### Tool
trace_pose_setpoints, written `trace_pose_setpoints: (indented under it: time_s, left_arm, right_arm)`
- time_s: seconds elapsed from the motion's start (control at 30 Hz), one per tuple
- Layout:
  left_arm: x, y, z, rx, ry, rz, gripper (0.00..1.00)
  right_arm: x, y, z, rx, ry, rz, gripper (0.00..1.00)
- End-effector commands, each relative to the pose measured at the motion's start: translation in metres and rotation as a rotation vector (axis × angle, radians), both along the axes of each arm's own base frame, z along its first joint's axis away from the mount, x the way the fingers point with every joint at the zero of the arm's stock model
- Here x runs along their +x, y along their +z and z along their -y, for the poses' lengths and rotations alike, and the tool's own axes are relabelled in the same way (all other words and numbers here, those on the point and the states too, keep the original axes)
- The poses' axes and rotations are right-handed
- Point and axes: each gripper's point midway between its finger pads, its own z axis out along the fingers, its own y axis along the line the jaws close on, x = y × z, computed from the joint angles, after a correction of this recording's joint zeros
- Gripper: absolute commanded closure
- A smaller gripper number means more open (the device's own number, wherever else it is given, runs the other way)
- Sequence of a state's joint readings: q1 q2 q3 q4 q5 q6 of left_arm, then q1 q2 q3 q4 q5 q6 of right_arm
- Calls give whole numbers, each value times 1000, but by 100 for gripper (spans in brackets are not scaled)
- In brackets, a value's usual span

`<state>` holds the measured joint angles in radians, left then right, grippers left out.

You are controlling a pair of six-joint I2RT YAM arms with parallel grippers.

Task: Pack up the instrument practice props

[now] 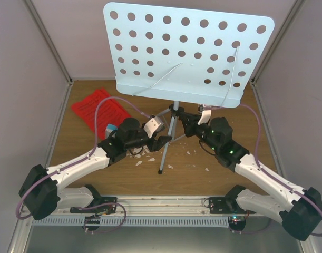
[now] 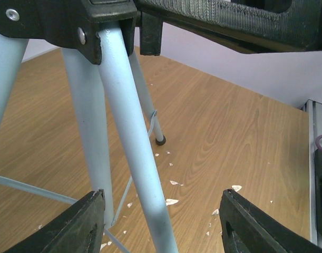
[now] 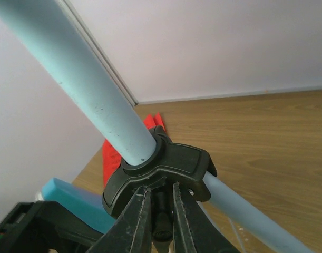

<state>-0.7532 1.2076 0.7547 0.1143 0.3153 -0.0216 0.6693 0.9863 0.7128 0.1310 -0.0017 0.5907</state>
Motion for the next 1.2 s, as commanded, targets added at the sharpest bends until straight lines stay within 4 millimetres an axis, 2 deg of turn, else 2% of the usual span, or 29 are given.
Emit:
trace_pose_setpoints:
  time_s: [0.0, 0.33, 0.53, 0.63, 0.7, 0.73, 0.77, 0.8, 0.83, 0.87, 0.93, 1.03, 1.17]
  left_arm:
    - [3, 21, 7, -30, -5, 58, 40]
    - [2, 23, 7, -26, -13, 81, 40]
    - [2, 24, 7, -25, -12, 82, 40]
    - [2, 24, 7, -24, -12, 82, 40]
    - [2, 24, 6, -23, -10, 84, 40]
    - [2, 24, 6, -22, -10, 84, 40]
    - [2, 25, 6, -23, -9, 87, 40]
    - [2, 24, 6, -23, -9, 86, 40]
    - [2, 24, 6, -22, -7, 87, 40]
    - [2, 24, 5, -22, -6, 87, 40]
    - [3, 25, 5, -21, -1, 89, 38]
    - [4, 25, 4, -20, 7, 93, 36]
    - [5, 25, 3, -15, 15, 98, 35]
  right_arm:
    - [-4, -11, -1, -157, 21, 68, 94]
    - [-8, -5, 9, -555, -4, 317, 97]
    - [-5, -16, 8, -782, 4, 368, 95]
    - [-1, -19, 9, -845, -9, 366, 93]
    - [-1, -16, 9, -825, -15, 368, 91]
    - [-3, -12, 8, -798, -16, 372, 88]
    - [-5, -7, 7, -764, -13, 378, 80]
    - [-9, -1, 7, -725, -8, 390, 72]
    - [-15, 9, 9, -672, -16, 407, 59]
    - [-18, 9, 10, -637, -15, 408, 52]
    - [-30, 24, 18, -512, -40, 428, 35]
    - [-40, 21, 31, -313, -78, 371, 19]
    - [-44, -5, 35, -48, -93, 171, 11]
